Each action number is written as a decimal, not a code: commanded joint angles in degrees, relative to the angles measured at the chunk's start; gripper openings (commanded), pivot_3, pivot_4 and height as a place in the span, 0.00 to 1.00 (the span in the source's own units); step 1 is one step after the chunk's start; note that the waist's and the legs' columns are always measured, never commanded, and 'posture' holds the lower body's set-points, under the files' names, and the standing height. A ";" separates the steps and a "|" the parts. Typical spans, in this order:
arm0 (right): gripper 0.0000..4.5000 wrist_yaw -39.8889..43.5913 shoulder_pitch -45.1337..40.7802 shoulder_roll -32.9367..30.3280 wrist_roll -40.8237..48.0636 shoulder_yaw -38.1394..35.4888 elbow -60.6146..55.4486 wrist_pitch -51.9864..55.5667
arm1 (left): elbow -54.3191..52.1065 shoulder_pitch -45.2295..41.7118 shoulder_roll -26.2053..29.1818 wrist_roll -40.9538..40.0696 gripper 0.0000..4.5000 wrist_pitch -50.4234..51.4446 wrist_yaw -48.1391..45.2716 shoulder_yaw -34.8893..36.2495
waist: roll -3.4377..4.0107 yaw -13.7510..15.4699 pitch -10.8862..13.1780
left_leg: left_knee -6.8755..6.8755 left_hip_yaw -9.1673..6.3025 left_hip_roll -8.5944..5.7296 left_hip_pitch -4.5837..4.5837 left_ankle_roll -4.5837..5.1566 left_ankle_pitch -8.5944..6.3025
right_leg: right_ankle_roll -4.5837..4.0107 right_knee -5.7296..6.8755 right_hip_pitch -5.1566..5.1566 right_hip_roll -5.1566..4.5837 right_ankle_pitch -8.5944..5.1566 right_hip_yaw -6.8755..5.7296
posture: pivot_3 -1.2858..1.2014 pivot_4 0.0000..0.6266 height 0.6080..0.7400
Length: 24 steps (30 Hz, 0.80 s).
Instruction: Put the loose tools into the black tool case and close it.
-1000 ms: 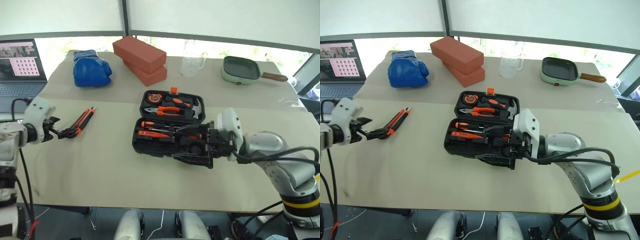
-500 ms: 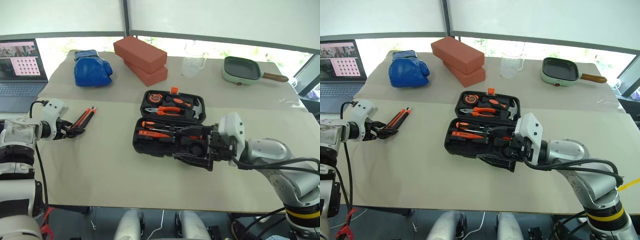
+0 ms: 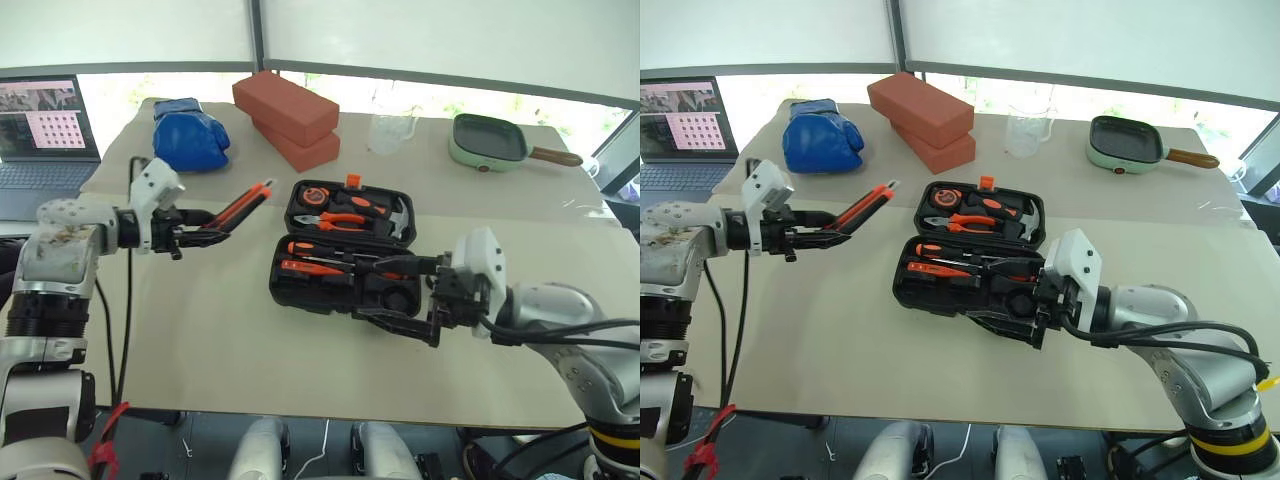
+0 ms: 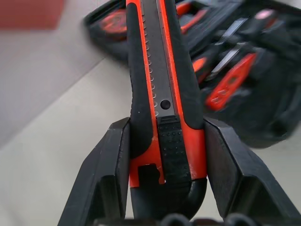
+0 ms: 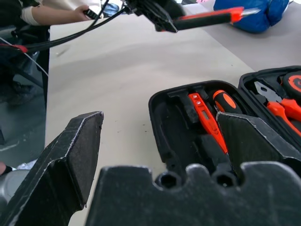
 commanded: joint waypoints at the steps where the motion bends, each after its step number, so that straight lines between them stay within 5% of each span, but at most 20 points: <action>1: 1.00 -0.65 1.61 -0.61 1.06 -3.07 -3.00 -0.26 | 0.10 -4.48 -3.37 4.73 0.39 -9.49 -4.42 -7.51 | 0.00 0.00 0.00 | 0.01 0.02 -0.01 0.00 0.00 0.00 | 0.00 0.01 0.00 -0.01 0.00 0.03 | 0.52 0.24 0.99; 8: 1.00 -3.83 3.47 -0.08 1.24 -4.53 -4.85 -0.11 | 10.44 -11.32 -11.57 10.63 0.39 -17.94 -7.65 -15.79 | 0.00 -0.30 0.00 | 0.12 0.01 0.00 -0.03 0.04 0.00 | 0.02 0.03 -0.05 0.08 0.00 0.13 | 0.52 0.24 0.99; 24: 1.00 -8.60 6.39 0.02 1.15 -5.85 -7.22 -0.47 | 19.70 -12.17 -17.74 16.30 0.39 -24.47 -8.74 -19.10 | 0.00 0.01 -0.01 | 0.23 -0.09 -0.01 -0.04 0.10 -0.04 | 0.08 0.03 0.03 0.03 -0.01 0.14 | 0.52 0.24 0.99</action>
